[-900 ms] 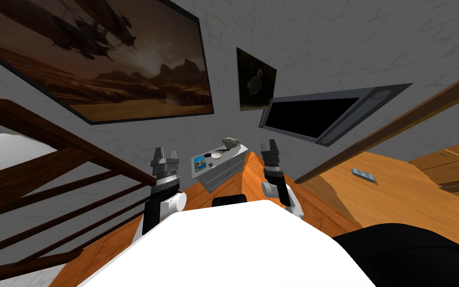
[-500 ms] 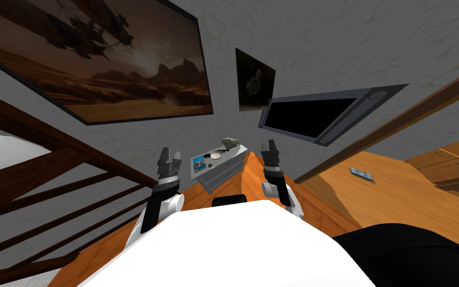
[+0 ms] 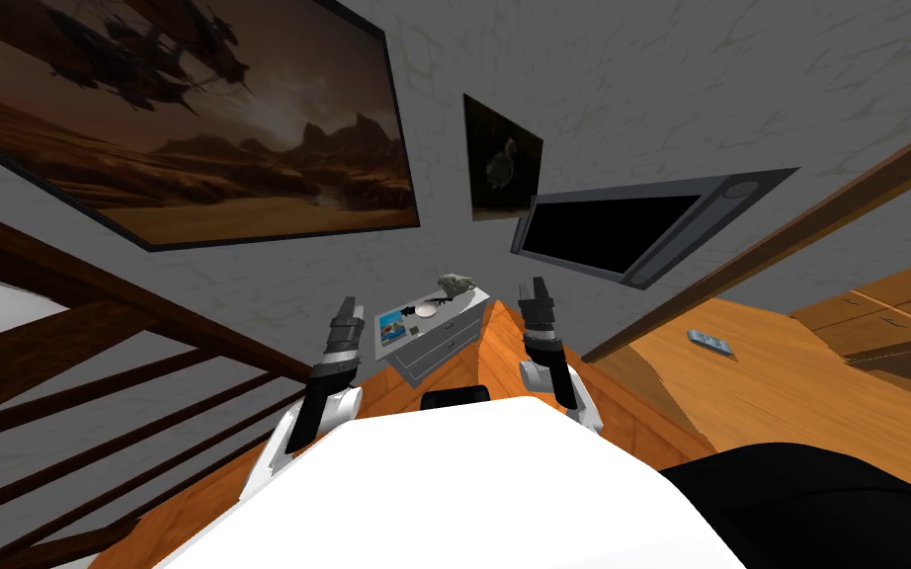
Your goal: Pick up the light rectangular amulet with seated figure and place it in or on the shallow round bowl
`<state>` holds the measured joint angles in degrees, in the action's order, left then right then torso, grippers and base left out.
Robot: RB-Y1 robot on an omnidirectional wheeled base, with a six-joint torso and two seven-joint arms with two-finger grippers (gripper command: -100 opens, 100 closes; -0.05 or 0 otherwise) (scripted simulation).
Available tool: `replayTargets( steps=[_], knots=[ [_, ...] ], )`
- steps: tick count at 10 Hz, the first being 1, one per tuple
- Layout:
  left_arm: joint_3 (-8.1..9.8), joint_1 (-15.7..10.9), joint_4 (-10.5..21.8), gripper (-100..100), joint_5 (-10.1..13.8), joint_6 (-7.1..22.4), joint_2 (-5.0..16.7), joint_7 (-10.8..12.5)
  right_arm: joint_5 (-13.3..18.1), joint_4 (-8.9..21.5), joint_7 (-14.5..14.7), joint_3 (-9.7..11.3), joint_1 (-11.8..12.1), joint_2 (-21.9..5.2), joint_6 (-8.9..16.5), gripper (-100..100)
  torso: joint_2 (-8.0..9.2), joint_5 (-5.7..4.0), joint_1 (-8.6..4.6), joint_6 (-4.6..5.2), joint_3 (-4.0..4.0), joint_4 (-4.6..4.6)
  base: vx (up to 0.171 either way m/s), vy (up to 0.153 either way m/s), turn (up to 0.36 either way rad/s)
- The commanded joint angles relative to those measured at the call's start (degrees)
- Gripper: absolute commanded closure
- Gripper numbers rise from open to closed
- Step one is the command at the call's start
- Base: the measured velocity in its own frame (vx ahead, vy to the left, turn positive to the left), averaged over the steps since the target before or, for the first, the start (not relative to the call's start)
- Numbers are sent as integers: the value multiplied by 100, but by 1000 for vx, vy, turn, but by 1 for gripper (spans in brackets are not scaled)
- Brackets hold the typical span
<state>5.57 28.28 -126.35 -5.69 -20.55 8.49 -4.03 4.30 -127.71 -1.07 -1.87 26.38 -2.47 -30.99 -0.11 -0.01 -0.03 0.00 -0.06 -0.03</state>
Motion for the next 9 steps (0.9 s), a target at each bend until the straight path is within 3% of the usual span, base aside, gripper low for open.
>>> replayTargets(
  steps=[1, 7, 8, 9],
  knots=[
    [25, -21, 173, -100, -286, 28, 37, -9, 0, 0, 0, 0, 0, 0, 0, 0, 0, 0, 0, 0, 0, 0, 25, -12, -31],
    [135, -81, 724, -100, -1243, 169, 97, -22, 0, 0, 0, 0, 0, 0, 0, 0, -4, 0, 2, -1, -2, -1, 32, -7, -32],
    [135, -81, 724, -100, -1285, 169, 97, -22, 0, 0, 0, 0, 0, 0, 0, 0, -2, 0, 2, 0, -1, 0, 22, 0, -16],
    [162, -97, 857, -100, -1515, 203, 104, -25, 0, 0, 0, 0, 0, 0, 0, 0, 1, 0, 3, -1, 0, 0, 28, -4, -30]
  ],
)
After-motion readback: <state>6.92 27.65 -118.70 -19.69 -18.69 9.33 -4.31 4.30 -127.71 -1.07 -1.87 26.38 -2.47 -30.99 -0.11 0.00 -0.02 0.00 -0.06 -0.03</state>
